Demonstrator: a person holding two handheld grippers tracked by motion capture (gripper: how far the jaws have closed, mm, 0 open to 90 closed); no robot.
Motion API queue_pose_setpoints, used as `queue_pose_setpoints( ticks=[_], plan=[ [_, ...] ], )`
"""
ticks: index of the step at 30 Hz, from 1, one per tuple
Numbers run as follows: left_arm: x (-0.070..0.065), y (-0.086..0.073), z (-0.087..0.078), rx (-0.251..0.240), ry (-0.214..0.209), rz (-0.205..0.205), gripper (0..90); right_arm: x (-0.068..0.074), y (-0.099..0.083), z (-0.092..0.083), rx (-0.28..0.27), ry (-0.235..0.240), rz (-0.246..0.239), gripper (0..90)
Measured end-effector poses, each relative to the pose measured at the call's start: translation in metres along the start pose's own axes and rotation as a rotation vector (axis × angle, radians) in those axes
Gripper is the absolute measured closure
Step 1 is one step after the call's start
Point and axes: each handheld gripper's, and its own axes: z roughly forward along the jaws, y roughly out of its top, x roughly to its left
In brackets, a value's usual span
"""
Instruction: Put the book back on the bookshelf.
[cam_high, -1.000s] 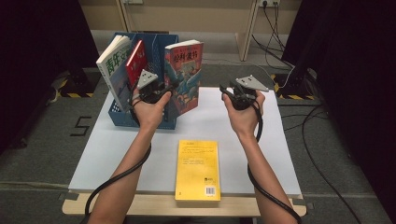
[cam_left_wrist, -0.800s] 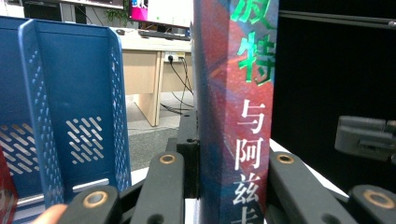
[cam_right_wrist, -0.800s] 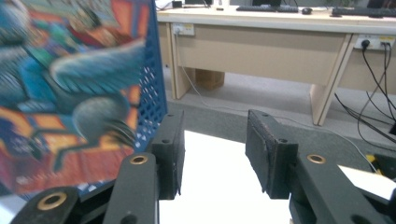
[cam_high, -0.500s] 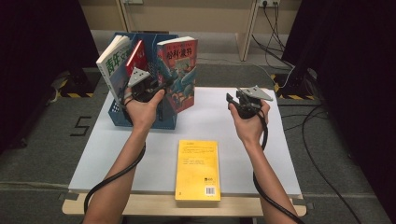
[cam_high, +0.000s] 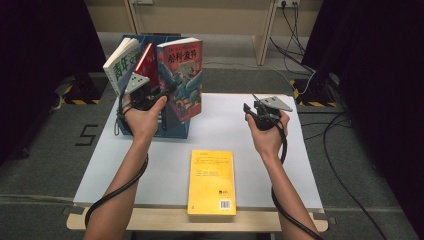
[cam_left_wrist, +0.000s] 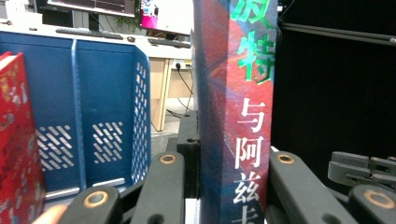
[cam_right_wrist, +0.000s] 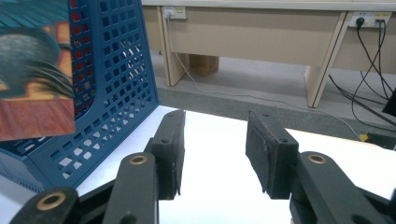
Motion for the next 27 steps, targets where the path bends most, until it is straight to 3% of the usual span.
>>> queue_pose_setpoints(
  ticks=[16,27],
  plan=[
    [0.019,0.000,-0.021,-0.021,0.065,0.001,74.6,0.002,-0.005,0.003,0.018,0.003,0.001,58.0],
    [0.030,-0.001,-0.024,-0.025,0.110,-0.015,74.6,0.003,-0.009,0.005,0.020,0.004,-0.004,58.0]
  ],
)
